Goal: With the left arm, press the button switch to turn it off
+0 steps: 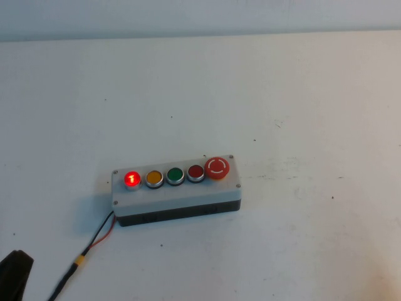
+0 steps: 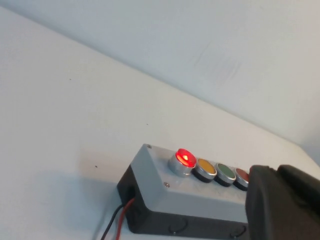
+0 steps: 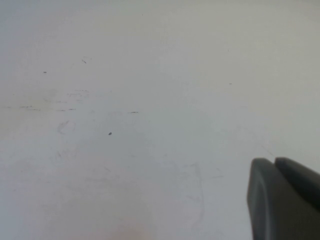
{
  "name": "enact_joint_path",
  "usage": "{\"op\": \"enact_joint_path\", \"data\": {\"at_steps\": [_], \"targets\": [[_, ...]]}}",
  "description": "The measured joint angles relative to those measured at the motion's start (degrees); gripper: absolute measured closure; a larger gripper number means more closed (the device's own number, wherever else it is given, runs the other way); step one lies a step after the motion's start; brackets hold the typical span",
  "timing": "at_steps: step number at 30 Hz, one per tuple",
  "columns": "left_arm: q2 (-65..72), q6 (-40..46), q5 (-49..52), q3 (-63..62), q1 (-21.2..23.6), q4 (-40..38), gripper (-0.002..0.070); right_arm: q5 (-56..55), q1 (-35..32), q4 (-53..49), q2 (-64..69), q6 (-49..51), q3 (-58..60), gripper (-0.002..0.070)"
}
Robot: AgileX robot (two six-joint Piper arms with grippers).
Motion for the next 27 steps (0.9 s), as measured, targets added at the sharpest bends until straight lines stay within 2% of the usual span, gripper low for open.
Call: {"op": "enact_joint_path", "data": {"at_steps": [5, 9, 13, 17, 20, 23, 27], "targets": [[1.8, -2.5, 1.7, -0.9, 0.0, -1.3, 0.0677, 0.0, 0.0, 0.0, 0.0, 0.0, 0.0, 0.0692], [11.6, -3.1, 12.1, -8.8, 0.0, -0.7, 0.0677, 0.0, 0.0, 0.0, 0.0, 0.0, 0.0, 0.0692], [25.2, -3.0, 22.4, -20.8, 0.0, 4.1, 0.0677, 0.0, 0.0, 0.0, 0.0, 0.0, 0.0, 0.0692], [40.0, 0.5, 34.3, -33.8, 0.0, 10.4, 0.0677, 0.0, 0.0, 0.0, 0.0, 0.0, 0.0, 0.0692], [51.1, 5.3, 41.3, -43.0, 0.0, 12.3, 0.0677, 0.0, 0.0, 0.0, 0.0, 0.0, 0.0, 0.0692], [62.2, 10.2, 45.1, -51.9, 0.0, 12.4, 0.0677, 0.0, 0.0, 0.0, 0.0, 0.0, 0.0, 0.0692], [73.8, 12.4, 47.9, -61.5, -1.4, 13.2, 0.0677, 0.0, 0.0, 0.0, 0.0, 0.0, 0.0, 0.0692]]}}
